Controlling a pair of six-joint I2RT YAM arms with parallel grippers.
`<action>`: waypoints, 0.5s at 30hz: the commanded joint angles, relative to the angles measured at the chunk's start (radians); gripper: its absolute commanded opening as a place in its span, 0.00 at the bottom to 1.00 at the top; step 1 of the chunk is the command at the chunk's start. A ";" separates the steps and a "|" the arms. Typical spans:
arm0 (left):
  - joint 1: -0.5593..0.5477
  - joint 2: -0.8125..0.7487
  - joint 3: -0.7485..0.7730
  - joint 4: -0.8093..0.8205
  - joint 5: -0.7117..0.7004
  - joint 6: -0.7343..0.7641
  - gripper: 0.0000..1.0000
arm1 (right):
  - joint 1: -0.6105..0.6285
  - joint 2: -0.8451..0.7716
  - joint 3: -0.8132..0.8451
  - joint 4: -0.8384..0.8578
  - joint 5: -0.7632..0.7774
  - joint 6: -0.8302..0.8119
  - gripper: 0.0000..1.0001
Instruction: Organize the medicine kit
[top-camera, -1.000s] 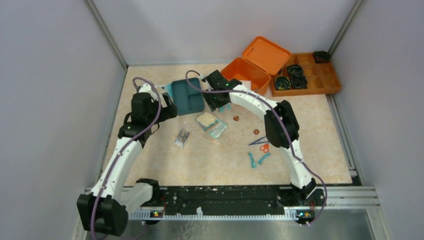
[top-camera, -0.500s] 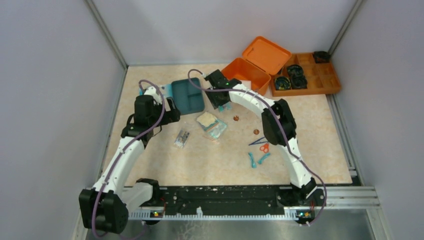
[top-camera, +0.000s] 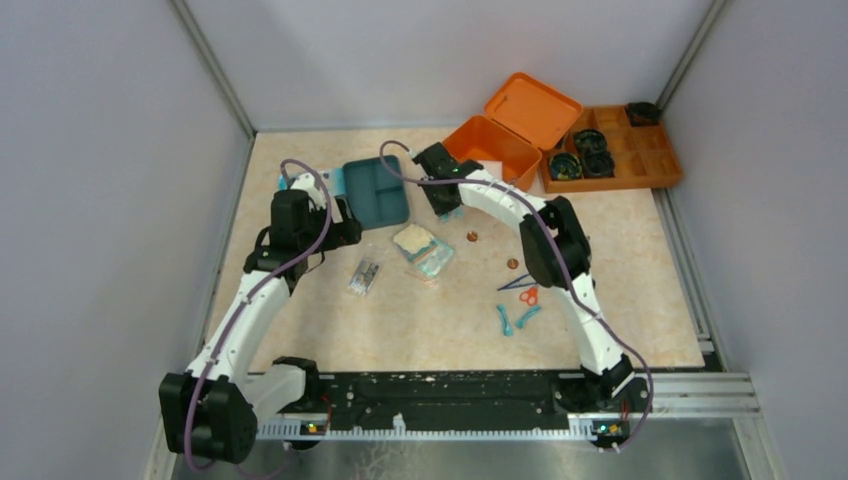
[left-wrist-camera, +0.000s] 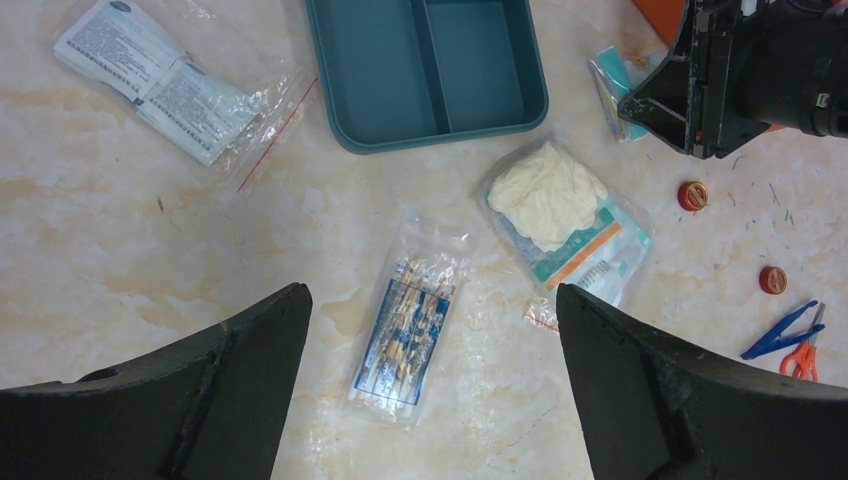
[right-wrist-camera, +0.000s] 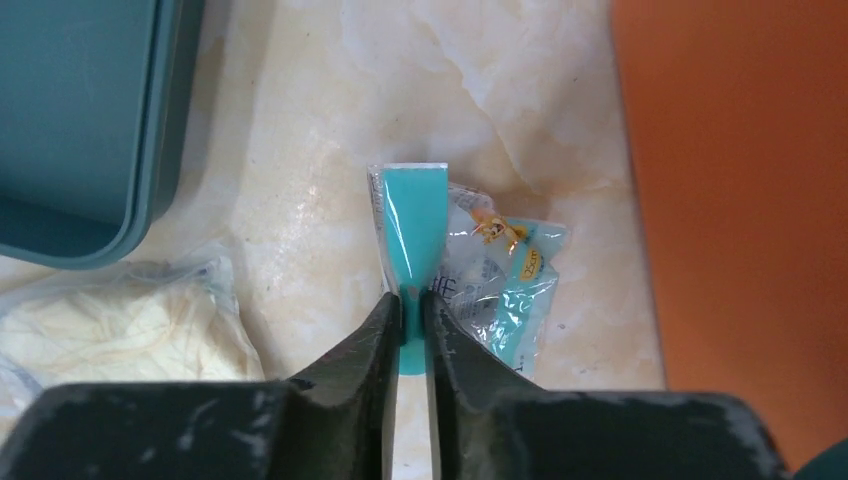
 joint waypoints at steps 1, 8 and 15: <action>-0.002 0.004 0.007 0.009 0.003 0.014 0.99 | -0.001 -0.036 -0.038 0.043 0.027 0.016 0.06; 0.000 0.009 0.011 0.006 0.005 0.013 0.99 | -0.002 -0.110 -0.103 0.080 0.031 0.035 0.00; 0.002 0.012 0.013 0.005 0.001 0.013 0.99 | -0.002 -0.287 -0.161 0.110 -0.070 0.061 0.00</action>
